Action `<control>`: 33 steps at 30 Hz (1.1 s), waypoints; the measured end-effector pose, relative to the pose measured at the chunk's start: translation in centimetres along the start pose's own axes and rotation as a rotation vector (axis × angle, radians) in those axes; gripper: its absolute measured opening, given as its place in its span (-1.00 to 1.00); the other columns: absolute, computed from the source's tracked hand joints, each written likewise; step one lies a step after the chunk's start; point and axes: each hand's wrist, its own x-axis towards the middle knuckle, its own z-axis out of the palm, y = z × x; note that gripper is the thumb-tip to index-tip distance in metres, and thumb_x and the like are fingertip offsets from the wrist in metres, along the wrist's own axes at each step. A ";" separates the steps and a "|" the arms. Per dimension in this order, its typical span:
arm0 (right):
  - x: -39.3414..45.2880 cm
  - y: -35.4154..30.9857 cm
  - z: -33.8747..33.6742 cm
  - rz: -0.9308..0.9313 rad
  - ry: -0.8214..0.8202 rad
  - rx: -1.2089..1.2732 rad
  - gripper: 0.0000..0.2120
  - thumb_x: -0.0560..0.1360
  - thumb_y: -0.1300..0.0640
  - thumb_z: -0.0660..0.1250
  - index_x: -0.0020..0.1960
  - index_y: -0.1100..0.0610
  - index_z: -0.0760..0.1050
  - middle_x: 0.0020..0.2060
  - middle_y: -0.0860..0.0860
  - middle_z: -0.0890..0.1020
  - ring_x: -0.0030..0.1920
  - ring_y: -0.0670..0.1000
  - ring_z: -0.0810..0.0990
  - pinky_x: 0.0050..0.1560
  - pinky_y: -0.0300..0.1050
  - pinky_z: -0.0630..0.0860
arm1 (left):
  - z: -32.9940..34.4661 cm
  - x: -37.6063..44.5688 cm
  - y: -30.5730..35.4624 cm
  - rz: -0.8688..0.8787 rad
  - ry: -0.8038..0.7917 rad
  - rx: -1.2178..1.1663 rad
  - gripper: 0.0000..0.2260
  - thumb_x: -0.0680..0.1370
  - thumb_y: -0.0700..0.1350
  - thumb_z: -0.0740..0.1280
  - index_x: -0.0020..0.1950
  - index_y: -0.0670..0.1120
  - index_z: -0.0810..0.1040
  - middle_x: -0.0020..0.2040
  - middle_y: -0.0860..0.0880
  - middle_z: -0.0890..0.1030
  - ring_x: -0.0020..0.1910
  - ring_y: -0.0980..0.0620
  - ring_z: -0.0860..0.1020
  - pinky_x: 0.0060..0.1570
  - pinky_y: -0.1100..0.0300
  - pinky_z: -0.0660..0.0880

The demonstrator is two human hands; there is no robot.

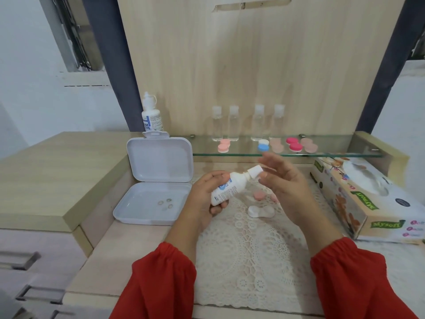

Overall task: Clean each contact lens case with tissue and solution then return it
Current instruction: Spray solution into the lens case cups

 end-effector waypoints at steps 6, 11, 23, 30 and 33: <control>-0.4 -0.3 1.0 -0.026 0.099 -0.123 -0.79 0.52 0.35 0.31 0.07 0.10 0.56 -0.05 0.04 0.63 -0.14 -0.11 0.60 -0.33 -0.38 0.51 | 0.1 -0.1 -0.1 -0.015 -0.035 0.041 -0.84 0.52 -0.14 0.35 0.07 -0.13 0.57 -0.27 -0.17 0.57 -0.50 -0.02 0.44 -0.64 0.33 0.20; -0.4 -0.2 1.0 -0.125 0.071 -0.053 -0.60 0.48 0.50 0.27 0.17 0.10 0.50 0.00 0.01 0.66 0.04 -0.09 0.61 0.12 -0.23 0.53 | -0.1 -0.2 0.1 -0.047 -0.063 0.000 -0.76 0.53 -0.07 0.33 0.15 -0.14 0.55 -0.26 -0.14 0.58 -0.51 0.02 0.44 -0.66 0.34 0.18; -0.2 0.2 1.6 0.009 0.119 -0.090 -0.58 0.42 0.13 0.43 0.25 0.11 0.45 -0.11 0.04 0.62 -0.16 -0.07 0.62 -0.24 -0.24 0.57 | -0.3 -0.2 0.3 -0.116 -0.066 -0.021 -0.75 0.52 -0.06 0.33 0.15 -0.13 0.54 -0.26 -0.14 0.56 -0.53 0.03 0.43 -0.66 0.33 0.18; -0.1 -0.5 0.8 -0.102 0.195 0.129 -0.66 0.43 0.35 0.38 0.15 0.09 0.48 0.00 -0.01 0.66 0.00 -0.11 0.63 0.08 -0.20 0.57 | -0.4 -0.5 0.6 -0.143 -0.018 -0.091 -0.81 0.53 -0.05 0.33 0.07 -0.12 0.54 -0.31 -0.11 0.58 -0.53 0.03 0.43 -0.67 0.35 0.19; -0.3 0.2 1.5 -0.002 0.239 -0.217 -0.65 0.45 0.39 0.40 0.14 0.07 0.47 0.07 -0.02 0.60 -0.05 -0.22 0.60 -0.19 -0.30 0.58 | -0.4 -0.4 0.7 -0.112 0.036 -0.168 -0.83 0.53 -0.05 0.33 0.03 -0.13 0.52 -0.31 -0.11 0.57 -0.50 0.01 0.43 -0.66 0.33 0.22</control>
